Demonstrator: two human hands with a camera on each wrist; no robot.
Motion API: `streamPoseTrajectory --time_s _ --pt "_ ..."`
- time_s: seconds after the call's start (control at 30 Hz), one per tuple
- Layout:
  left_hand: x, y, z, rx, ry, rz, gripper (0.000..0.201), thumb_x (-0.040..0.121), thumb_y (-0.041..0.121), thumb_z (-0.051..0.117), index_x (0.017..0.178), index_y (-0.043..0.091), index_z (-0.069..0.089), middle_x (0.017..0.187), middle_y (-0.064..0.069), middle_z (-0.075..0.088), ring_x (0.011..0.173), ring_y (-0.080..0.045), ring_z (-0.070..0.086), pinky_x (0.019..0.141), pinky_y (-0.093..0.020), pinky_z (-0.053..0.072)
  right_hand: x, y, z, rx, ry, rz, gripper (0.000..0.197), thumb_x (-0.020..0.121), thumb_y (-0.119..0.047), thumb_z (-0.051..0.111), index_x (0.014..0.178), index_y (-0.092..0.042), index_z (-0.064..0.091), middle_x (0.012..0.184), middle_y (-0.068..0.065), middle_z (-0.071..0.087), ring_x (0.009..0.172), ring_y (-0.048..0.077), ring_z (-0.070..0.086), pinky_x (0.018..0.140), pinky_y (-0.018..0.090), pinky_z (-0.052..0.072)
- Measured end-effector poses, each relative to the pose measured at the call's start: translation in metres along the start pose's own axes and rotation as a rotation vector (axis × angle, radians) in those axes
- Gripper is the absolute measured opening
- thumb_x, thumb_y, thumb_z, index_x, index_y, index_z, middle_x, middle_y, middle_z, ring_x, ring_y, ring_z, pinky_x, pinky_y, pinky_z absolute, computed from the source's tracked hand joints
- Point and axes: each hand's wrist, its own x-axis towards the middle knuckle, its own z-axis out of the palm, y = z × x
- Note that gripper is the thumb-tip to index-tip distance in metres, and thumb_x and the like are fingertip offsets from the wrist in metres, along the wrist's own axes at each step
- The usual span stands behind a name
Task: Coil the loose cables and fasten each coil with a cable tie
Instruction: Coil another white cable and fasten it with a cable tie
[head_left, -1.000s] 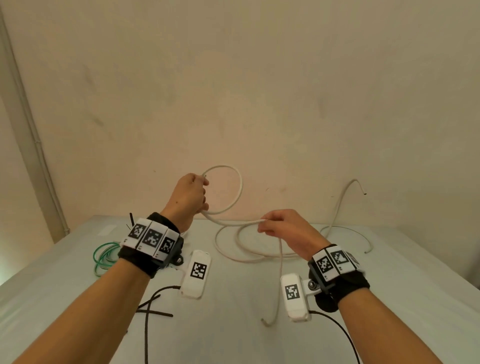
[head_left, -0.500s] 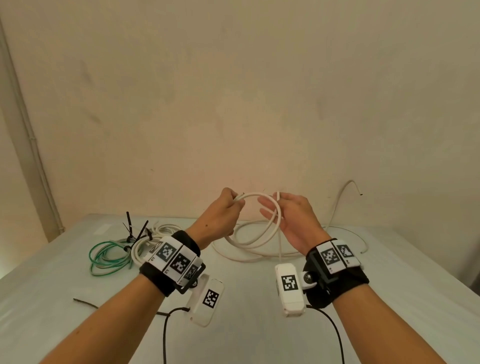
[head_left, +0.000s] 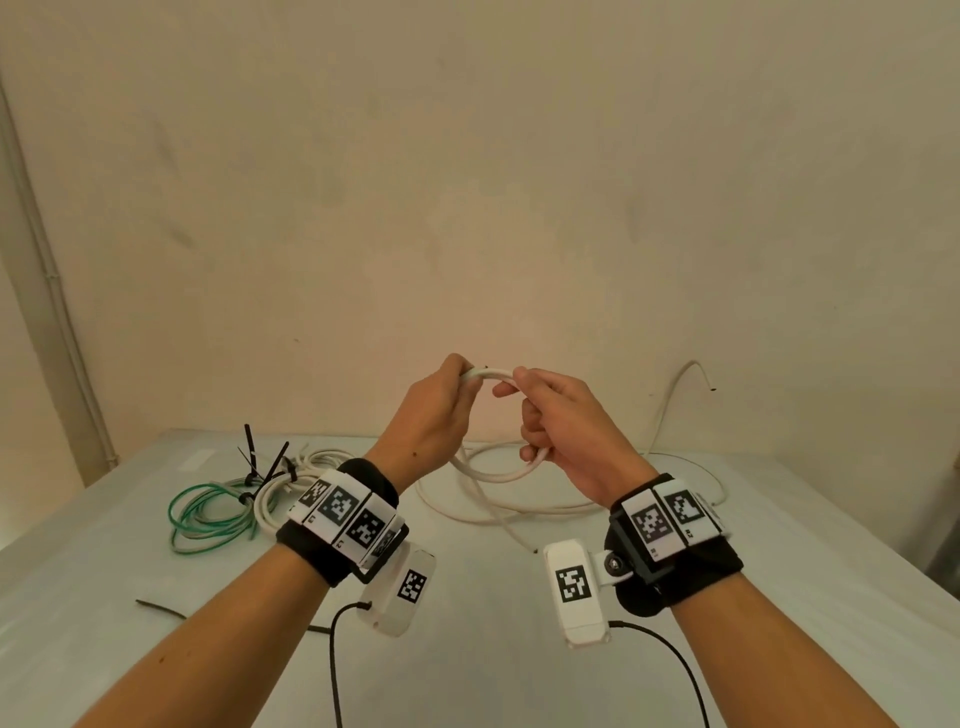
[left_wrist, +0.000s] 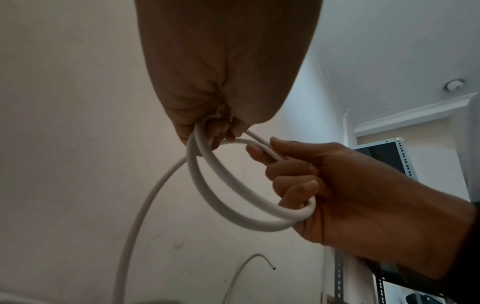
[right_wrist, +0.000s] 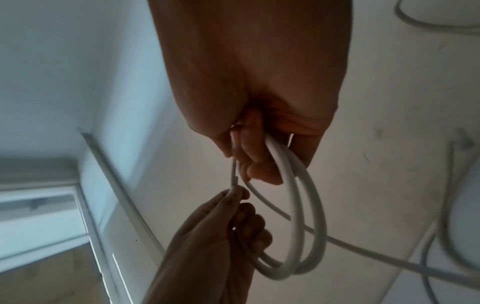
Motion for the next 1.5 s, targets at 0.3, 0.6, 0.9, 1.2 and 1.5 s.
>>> streamPoseTrajectory --time_s 0.3,0.6,0.9,1.2,1.5 --pt "0.003 -0.004 -0.004 -0.031 0.108 0.149 0.022 0.111 0.029 0.039 0.103 0.011 0.049 0.1 0.001 0.063 0.088 -0.02 0.053 0.077 -0.034 0.043 0.001 -0.012 0.003 0.179 -0.051 -0.029 0.03 0.11 -0.033 0.05 0.097 -0.01 0.065 0.057 -0.006 0.027 0.046 0.009 0.019 0.043 0.021 0.025" --pt "0.0 0.003 -0.006 -0.435 -0.05 -0.107 0.03 0.111 0.031 0.041 0.109 0.007 0.058 0.074 -0.003 0.046 0.057 -0.011 0.044 0.053 -0.03 0.049 0.012 -0.002 0.001 0.067 0.032 -0.084 0.017 0.102 -0.025 0.067 0.102 -0.008 0.07 0.06 -0.008 0.038 0.049 0.006 0.033 0.05 0.023 0.033" --pt "-0.007 -0.006 -0.003 -0.371 -0.072 -0.251 0.037 0.11 0.043 0.039 0.092 0.012 0.047 0.077 -0.002 0.049 0.066 -0.015 0.047 0.065 -0.031 0.045 0.023 0.031 0.008 -0.205 0.128 -0.089 0.023 0.104 -0.036 0.061 0.107 -0.014 0.058 0.086 -0.003 0.054 0.077 0.013 0.052 0.075 0.033 0.048" --pt "0.001 -0.024 0.002 -0.883 0.322 -0.421 0.032 0.112 0.033 0.037 0.089 0.012 0.044 0.067 -0.001 0.052 0.063 -0.018 0.061 0.084 -0.047 0.057 0.001 0.022 0.038 -0.194 -0.198 0.513 0.1 0.09 -0.088 0.03 0.113 0.002 0.067 0.093 0.015 0.08 0.082 0.026 0.079 0.075 0.033 0.06" --pt "-0.012 -0.016 0.005 -1.077 0.238 -0.545 0.036 0.112 0.034 0.04 0.079 0.018 0.039 0.062 0.002 0.026 0.051 -0.013 0.029 0.049 -0.026 0.039 0.025 0.029 0.038 0.488 0.156 0.267 0.015 0.108 -0.007 0.051 0.114 0.003 0.06 0.081 0.008 0.06 0.068 0.02 0.066 0.074 0.037 0.06"
